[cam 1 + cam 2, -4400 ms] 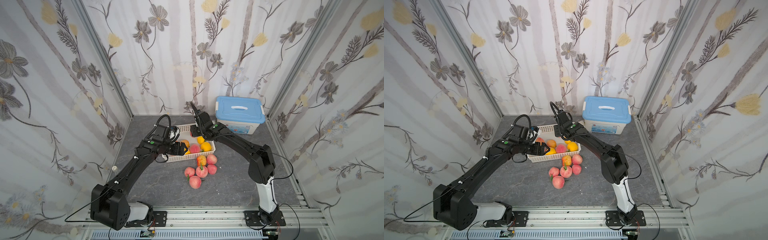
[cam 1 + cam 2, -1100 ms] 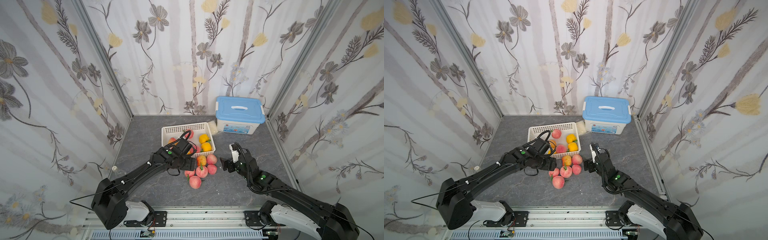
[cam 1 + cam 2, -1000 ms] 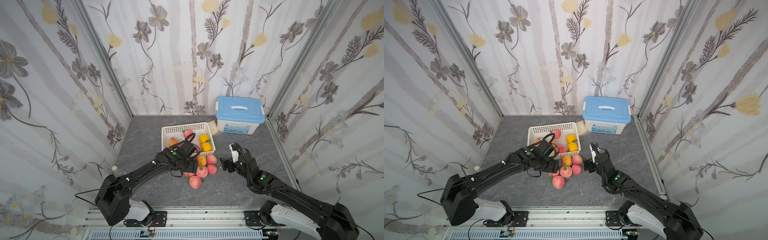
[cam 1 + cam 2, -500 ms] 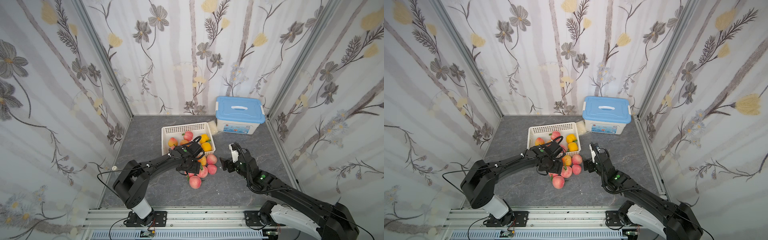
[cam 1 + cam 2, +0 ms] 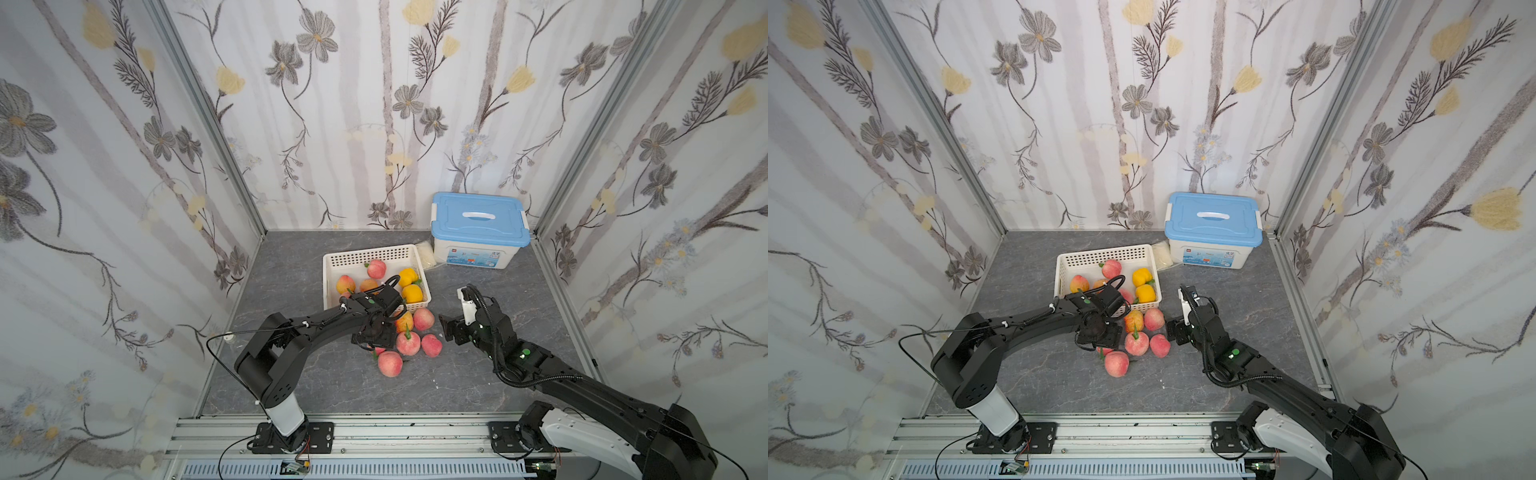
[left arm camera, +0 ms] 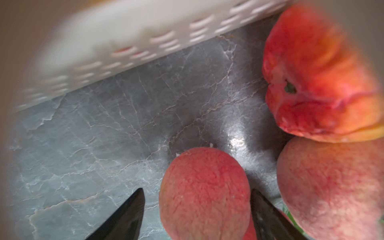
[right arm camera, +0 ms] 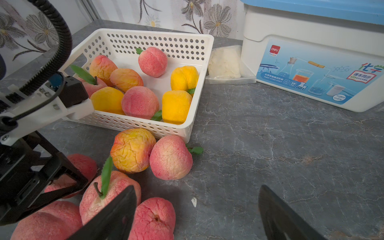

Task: Put the peaches into the basket
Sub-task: Pick up the peach from the center of the board, then place the peach in the basket.

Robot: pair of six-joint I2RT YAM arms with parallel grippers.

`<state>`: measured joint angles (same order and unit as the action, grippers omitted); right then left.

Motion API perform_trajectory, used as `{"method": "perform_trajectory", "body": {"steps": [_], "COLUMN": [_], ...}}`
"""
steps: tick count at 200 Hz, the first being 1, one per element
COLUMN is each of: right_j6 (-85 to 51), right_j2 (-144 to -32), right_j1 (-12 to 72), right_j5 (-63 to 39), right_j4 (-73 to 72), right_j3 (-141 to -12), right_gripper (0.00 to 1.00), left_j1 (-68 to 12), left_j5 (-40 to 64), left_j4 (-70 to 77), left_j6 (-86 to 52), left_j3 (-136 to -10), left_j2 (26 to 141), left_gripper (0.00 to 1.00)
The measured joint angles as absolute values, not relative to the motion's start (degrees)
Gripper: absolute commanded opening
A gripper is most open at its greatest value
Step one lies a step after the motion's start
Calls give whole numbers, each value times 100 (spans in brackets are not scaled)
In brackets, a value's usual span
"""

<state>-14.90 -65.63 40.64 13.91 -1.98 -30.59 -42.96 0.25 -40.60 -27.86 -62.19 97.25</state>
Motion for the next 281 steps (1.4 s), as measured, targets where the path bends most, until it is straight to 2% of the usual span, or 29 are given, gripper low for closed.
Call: {"method": "perform_trajectory", "body": {"steps": [39, 79, 115, 216, 281], "right_j6": [-1490, -1487, -1398, -541, -200], "right_j2": [-6580, -6582, -6521, -6134, -6261], "right_j1": [4066, 4077, 4123, 4757, 5142], "right_j5": [1393, 1393, 1275, -423, -395], "right_j4": [-198, -198, -263, -1055, -1009], "right_j3": [-3070, -3079, -3044, -2668, -2812], "right_gripper": [91, 91, 90, 89, 88], "left_j1": [-4270, -4261, -4259, -3964, -3409], "left_j5": [25, 25, 25, 69, 106], "left_j4": [-3992, -3972, -3972, -4145, -4698], "left_j6": [-2740, -2740, -2740, -2585, -2182], "left_j3": [-6184, -6160, -6160, -6700, -7848], "left_j2": [9800, 9765, 9590, 9102, 9122], "left_gripper": [67, 62, 61, 60, 61]}}
